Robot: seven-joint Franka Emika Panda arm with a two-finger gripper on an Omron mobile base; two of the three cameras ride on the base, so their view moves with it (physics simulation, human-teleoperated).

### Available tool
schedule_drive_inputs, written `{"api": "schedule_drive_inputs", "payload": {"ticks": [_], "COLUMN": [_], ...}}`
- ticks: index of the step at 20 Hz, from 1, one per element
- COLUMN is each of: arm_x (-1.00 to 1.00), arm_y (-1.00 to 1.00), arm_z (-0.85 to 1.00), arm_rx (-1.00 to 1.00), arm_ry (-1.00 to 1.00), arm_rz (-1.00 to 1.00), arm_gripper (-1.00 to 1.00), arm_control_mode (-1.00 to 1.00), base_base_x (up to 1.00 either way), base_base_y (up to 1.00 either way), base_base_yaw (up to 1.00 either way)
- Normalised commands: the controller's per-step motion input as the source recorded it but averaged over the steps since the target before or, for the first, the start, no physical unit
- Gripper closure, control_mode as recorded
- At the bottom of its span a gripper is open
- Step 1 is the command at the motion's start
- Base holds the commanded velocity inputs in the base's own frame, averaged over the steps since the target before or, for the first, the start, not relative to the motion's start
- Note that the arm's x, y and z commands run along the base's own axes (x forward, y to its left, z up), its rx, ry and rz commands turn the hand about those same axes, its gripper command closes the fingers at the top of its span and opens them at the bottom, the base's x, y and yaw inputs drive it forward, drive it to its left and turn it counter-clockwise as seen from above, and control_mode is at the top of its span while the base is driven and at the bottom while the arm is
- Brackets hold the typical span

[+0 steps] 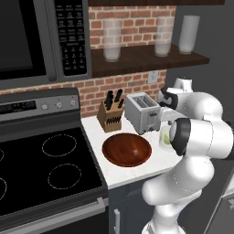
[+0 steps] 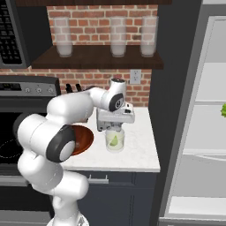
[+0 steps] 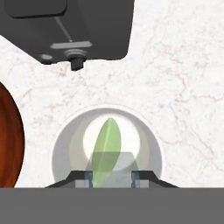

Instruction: Grab a lemon wedge from the fridge and one ice cube from the ice bowl, and put them in the glass of lemonade.

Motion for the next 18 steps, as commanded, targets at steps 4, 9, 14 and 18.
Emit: {"api": "schedule_drive_inputs", "payload": {"ticks": [4, 9, 14, 18], "arm_x": [-0.22, -0.01, 0.08, 0.04], "arm_y": [0.0, 0.0, 0.0, 0.0], "arm_z": [0.0, 0.0, 0.0, 0.0], "arm_rx": [0.0, 0.0, 0.0, -0.03], "arm_ry": [-0.09, -0.02, 0.06, 0.04], "arm_rz": [0.0, 0.0, 0.0, 0.0], "arm_gripper": [1.0, 1.0, 1.0, 1.0], "arm_control_mode": [-1.0, -1.0, -1.0, -1.0], "base_base_x": [0.0, 0.0, 0.0, 0.0], "base_base_y": [0.0, 0.0, 0.0, 0.0], "base_base_yaw": [0.0, 0.0, 0.0, 0.0]}}
